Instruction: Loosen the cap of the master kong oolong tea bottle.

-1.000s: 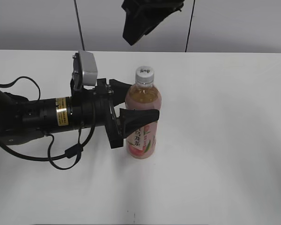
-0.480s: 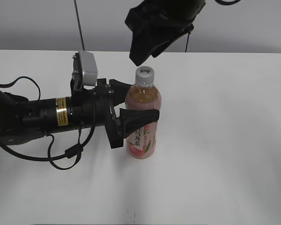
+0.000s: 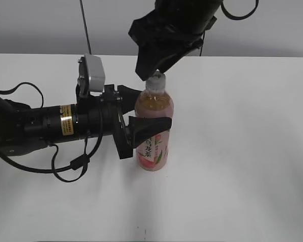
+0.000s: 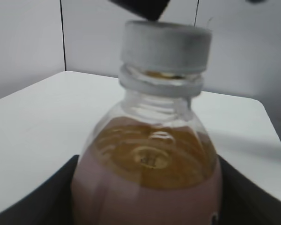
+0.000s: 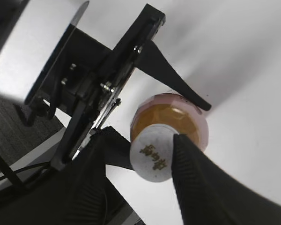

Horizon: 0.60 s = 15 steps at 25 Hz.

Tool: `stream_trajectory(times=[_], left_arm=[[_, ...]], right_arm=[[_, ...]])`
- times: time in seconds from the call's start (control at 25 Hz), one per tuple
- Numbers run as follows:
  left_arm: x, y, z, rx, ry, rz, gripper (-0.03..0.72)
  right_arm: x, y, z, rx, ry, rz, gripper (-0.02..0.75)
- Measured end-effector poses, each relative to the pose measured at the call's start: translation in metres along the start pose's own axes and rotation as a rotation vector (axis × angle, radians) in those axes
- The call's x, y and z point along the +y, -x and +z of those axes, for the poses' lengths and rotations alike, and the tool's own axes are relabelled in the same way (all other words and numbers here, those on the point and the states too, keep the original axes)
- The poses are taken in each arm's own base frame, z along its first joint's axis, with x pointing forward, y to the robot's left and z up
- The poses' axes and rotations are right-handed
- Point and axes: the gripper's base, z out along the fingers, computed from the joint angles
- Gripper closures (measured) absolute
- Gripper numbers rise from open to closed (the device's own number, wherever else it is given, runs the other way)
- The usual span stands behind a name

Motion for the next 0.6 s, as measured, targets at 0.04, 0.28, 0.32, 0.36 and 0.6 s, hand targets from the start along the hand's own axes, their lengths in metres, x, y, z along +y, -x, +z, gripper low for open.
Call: stream_trajectory(times=[0.04, 0.28, 0.32, 0.36, 0.6], left_arm=[[0.0004, 0.0001, -0.0002, -0.001, 0.003, -0.003, 0.221], [0.0004, 0.0001, -0.0002, -0.001, 0.003, -0.004, 0.221], [0.0004, 0.0001, -0.0002, -0.001, 0.003, -0.004, 0.221], [0.0004, 0.0001, -0.0002, -0.001, 0.003, -0.004, 0.221], [0.0004, 0.0001, -0.0002, -0.001, 0.003, -0.004, 0.221]], right_arm=[[-0.0003, 0.0001, 0.0003, 0.000, -0.002, 0.022, 0.381], [-0.0027, -0.0004, 0.0003, 0.003, -0.028, 0.161, 0.381], [-0.0027, -0.0003, 0.0003, 0.002, -0.029, 0.177, 0.381], [-0.0029, -0.0004, 0.0003, 0.002, -0.030, 0.186, 0.381], [-0.0043, -0.0010, 0.0020, 0.011, -0.041, 0.285, 0.381]])
